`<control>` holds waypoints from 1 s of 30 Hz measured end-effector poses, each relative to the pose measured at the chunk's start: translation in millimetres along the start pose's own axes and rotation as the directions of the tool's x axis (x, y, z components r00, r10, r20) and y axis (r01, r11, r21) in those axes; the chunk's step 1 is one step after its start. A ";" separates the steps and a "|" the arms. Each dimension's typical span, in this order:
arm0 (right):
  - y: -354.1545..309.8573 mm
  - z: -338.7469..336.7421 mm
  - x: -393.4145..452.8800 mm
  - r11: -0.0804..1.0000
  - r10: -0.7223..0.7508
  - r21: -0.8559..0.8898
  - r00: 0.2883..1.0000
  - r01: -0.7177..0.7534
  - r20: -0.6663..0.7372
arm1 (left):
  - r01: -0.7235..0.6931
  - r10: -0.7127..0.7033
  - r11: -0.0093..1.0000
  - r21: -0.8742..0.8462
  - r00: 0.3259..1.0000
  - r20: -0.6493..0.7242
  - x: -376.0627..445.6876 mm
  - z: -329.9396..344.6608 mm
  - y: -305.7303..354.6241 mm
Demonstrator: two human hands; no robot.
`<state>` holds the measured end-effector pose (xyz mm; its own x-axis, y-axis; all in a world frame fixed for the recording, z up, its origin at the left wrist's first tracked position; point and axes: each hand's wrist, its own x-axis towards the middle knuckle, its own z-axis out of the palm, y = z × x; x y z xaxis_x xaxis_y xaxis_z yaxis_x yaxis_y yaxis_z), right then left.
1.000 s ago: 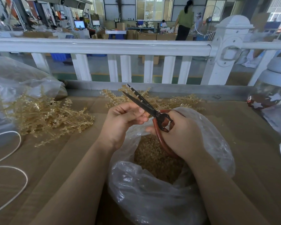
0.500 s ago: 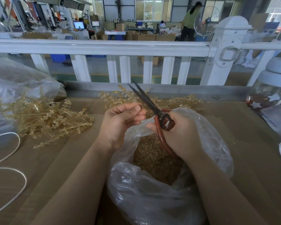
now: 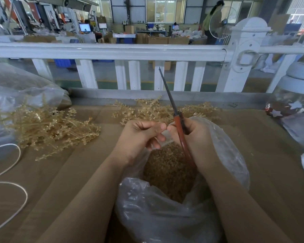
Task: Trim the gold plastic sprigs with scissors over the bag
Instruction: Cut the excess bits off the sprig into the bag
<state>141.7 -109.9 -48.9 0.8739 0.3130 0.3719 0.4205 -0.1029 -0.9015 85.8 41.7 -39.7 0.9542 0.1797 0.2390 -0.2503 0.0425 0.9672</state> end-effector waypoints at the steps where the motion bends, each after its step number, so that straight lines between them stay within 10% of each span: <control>1: -0.1 -0.5 -0.1 1.000 0.006 0.001 1.000 -0.006 -0.005 | -0.038 0.039 0.999 0.014 0.999 -0.037 -0.8 1.7 -0.5; 9: -0.7 -0.5 -0.9 0.998 0.048 0.031 0.998 -0.047 -0.039 | -0.241 0.448 0.852 0.465 0.796 -0.408 6.5 -10.8 -4.2; 15: -0.7 1.1 -0.1 0.999 0.033 -0.007 0.999 -0.033 -0.029 | -0.040 0.111 0.959 0.280 0.964 -0.242 5.4 -22.7 -9.3; 30: 4.1 1.8 3.2 0.999 0.027 -0.021 1.000 -0.026 0.009 | -0.097 0.107 0.991 0.089 0.987 -0.120 6.0 -20.1 -2.0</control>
<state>145.9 -107.6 -51.8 0.8827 0.3183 0.3458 0.4023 -0.1312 -0.9061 88.7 62.5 -41.9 0.8952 0.3003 0.3294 -0.3260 -0.0628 0.9433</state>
